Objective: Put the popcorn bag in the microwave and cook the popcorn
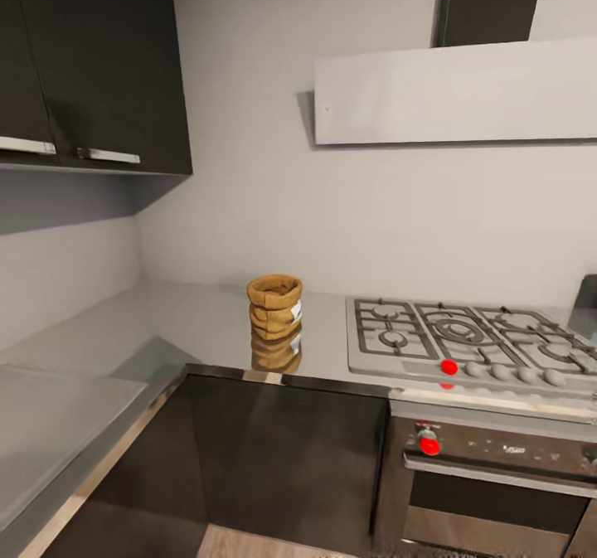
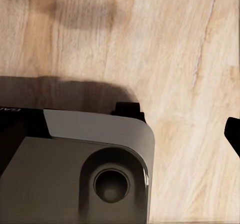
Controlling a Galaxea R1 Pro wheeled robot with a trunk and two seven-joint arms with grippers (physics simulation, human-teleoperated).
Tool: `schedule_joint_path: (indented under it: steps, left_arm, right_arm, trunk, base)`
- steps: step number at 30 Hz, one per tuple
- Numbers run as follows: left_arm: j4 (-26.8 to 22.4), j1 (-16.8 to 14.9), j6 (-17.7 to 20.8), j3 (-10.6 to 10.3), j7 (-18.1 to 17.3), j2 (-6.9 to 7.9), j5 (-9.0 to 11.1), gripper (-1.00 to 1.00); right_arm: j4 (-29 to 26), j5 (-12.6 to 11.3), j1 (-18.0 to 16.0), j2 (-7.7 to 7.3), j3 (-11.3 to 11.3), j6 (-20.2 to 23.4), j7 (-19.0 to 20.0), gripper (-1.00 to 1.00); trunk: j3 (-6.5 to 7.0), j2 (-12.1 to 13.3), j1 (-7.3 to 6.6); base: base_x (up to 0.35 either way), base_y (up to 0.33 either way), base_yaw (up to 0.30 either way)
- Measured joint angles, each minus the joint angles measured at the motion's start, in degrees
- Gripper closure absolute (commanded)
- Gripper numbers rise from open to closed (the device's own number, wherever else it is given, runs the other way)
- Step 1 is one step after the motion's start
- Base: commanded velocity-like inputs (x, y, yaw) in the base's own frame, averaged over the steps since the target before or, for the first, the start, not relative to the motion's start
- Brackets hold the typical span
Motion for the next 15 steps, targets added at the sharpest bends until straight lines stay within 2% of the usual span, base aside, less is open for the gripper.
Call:
schedule_joint_path:
  steps: [15]
  left_arm:
    - [-0.1,0.0,-0.1,0.2,0.6,-0.15,0.3,-1.0]
  right_arm:
    - [0.0,0.3,0.0,0.09,0.1,-0.2,0.0,-1.0]
  trunk:
    - [-0.05,0.0,0.0]
  base:
    - [0.0,0.0,-0.016]
